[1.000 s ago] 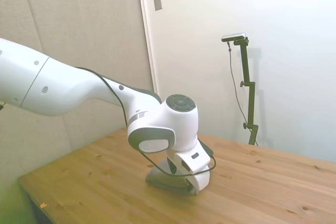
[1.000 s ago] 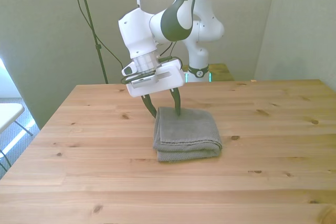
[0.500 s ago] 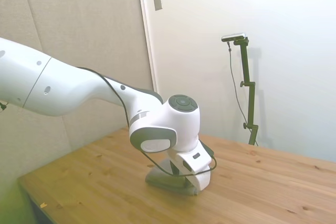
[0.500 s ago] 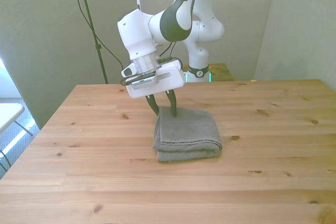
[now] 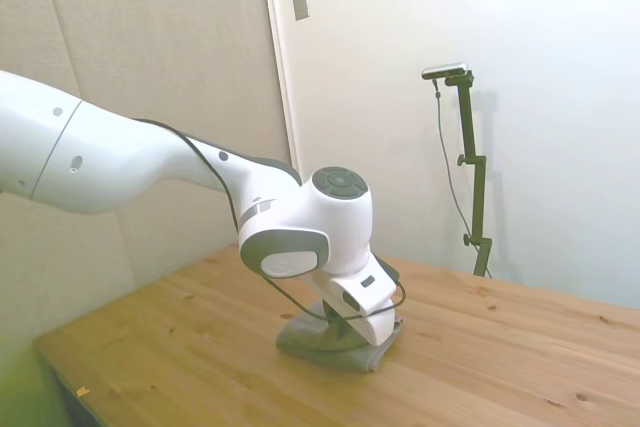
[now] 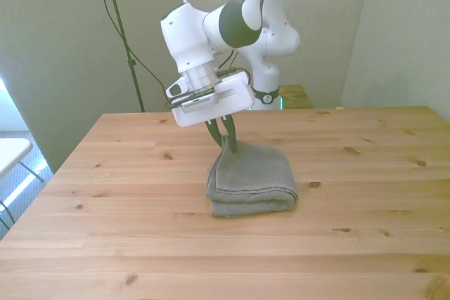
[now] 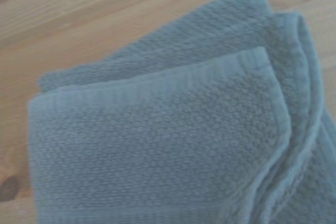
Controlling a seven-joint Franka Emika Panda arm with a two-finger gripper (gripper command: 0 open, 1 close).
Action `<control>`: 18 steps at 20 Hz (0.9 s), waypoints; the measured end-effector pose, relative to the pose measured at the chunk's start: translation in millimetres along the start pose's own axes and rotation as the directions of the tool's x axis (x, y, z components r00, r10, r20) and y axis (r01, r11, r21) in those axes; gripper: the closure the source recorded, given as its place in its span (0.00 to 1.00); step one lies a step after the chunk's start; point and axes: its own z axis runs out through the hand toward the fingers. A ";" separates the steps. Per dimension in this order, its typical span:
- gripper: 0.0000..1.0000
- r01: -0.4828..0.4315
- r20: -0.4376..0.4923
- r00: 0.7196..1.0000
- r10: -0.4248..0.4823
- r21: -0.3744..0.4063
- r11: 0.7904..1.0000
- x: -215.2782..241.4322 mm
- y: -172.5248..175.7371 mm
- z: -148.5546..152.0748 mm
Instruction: Unfold the towel
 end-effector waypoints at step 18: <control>1.00 0.583 0.224 0.733 -0.642 0.280 0.763 -107.8 -129.9 32.1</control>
